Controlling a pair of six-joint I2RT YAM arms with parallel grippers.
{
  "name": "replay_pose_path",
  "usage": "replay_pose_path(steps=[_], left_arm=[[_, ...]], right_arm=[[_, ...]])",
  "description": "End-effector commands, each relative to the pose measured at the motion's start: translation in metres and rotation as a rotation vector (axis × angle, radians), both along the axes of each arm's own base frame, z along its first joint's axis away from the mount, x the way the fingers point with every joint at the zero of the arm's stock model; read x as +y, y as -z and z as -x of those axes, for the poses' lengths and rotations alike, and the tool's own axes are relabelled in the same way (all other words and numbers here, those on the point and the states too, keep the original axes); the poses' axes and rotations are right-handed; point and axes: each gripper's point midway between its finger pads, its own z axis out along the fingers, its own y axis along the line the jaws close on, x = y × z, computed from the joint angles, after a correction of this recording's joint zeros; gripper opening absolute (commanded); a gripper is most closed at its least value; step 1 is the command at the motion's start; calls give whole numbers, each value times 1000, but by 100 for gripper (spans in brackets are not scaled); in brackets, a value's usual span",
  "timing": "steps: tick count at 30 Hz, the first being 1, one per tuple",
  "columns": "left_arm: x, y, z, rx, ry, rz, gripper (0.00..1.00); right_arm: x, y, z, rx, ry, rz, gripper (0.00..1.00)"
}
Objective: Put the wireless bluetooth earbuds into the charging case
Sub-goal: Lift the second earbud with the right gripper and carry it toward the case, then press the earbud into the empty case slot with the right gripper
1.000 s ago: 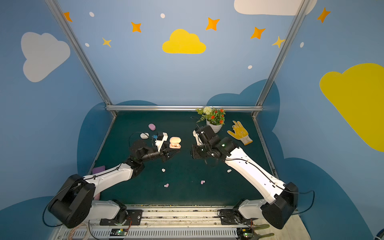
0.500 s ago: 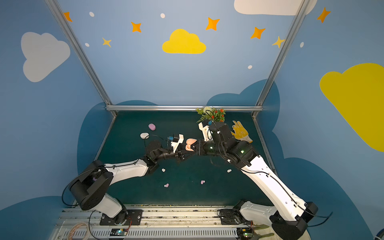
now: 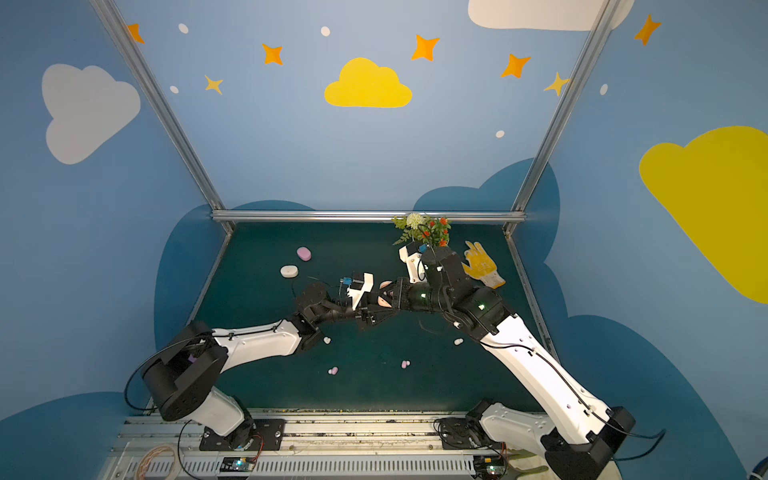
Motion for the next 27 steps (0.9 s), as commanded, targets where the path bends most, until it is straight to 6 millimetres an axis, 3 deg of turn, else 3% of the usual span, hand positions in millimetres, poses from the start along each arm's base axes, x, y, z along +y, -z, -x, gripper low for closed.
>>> replay_pose_path(steps=[1,16,27], left_arm=[[2,-24,2,-64,-5,50,4],[7,-28,5,-80,-21,56,4],[7,-29,5,-81,-20,56,4]], right_arm=[[2,-7,2,-3,-5,-48,16],[-5,5,5,22,8,1,21],[-12,4,5,10,21,26,37]])
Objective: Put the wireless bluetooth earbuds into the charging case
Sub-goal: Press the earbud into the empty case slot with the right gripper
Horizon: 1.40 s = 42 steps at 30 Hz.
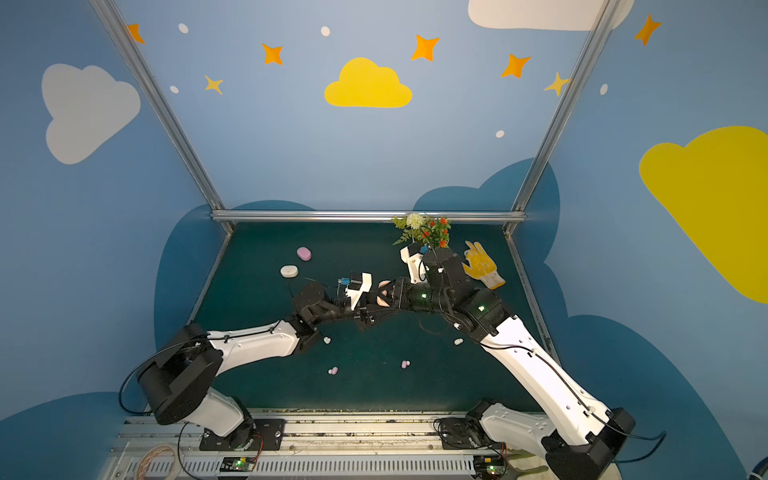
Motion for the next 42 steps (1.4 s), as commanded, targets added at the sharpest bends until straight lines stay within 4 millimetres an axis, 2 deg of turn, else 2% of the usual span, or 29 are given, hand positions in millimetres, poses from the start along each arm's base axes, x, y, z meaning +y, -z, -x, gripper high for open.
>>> replay_pose_path(steps=[1,9,42], left_arm=[[5,-20,3,-59,-8,46,4],[4,-19,2,-61,-15,40,4],[-2,-9,-5,-28,-9,24,4]], right_arm=[[-10,3,5,8,11,40,39],[-14,-1,8,8,11,49,47],[-16,-22,14,-25,-21,46,51]])
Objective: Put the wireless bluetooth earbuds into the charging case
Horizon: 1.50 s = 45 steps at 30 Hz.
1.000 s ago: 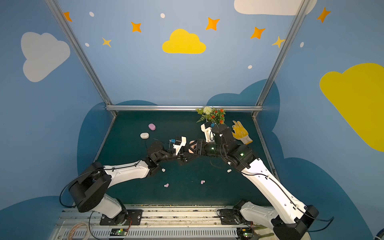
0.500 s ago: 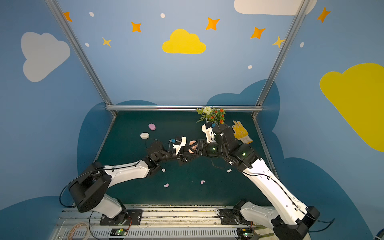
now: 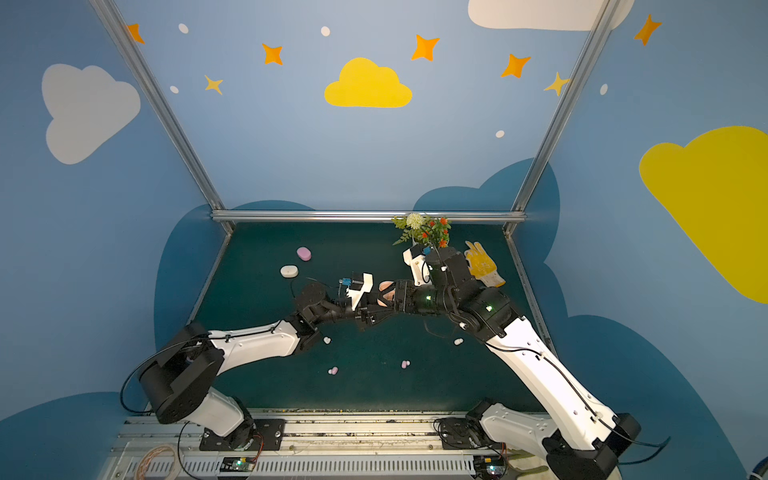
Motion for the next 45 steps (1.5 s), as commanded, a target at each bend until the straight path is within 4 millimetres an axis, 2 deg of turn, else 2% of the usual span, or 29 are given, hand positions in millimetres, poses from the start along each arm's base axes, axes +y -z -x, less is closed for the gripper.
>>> replay_pose_path(steps=[1,11,21,26,32,37,45], left_arm=[[-1,-13,-2,-32,-2,34,4],[1,-5,3,-12,16,14,4],[1,-4,9,0,41,11,4],[0,-3,11,-1,49,7,4],[0,-5,10,-9,42,9,4],[-1,-3,9,-7,39,4,4],[-3,-1,6,-9,34,2,4]], right_arm=[[-5,-20,1,-53,-3,-5,52],[-16,-35,-6,-84,9,59,52],[-15,-33,-33,-105,-6,162,47],[-12,-20,-39,-78,-24,203,46],[-11,-11,-33,-33,-37,194,44],[-16,-6,-19,6,-33,176,43],[-19,16,4,97,-57,193,42]])
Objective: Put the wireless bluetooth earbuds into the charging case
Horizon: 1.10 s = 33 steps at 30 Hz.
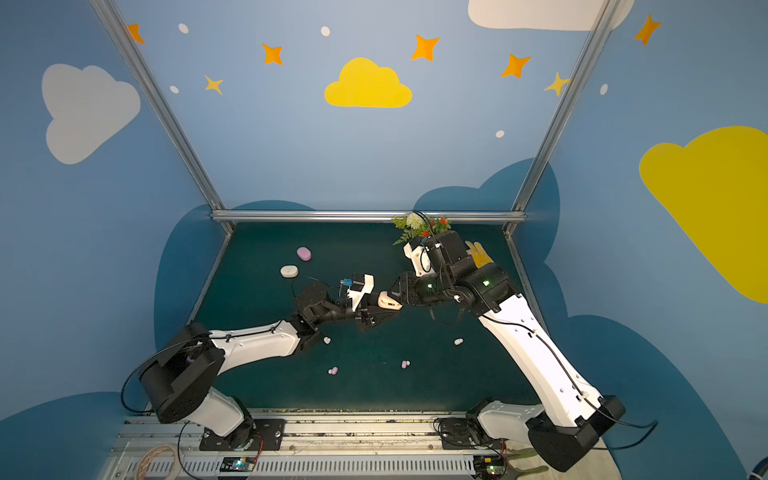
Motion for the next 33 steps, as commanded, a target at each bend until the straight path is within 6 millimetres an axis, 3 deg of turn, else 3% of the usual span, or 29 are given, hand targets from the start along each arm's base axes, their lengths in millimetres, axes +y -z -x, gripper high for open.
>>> replay_pose_path(steps=[1,9,16,21,33], left_arm=[[-2,-4,1,-25,6,12,4],[-2,-4,1,-25,7,2,4],[-4,9,-1,-20,4,-52,4],[-6,15,1,-34,1,-86,4],[-7,13,4,-63,-3,-93,4]], right_arm=[[-2,10,15,59,-11,17,42],[-1,23,19,89,-35,98,43],[-14,17,11,79,61,105,62],[-11,22,8,107,87,79,72],[2,42,3,182,87,66,76]])
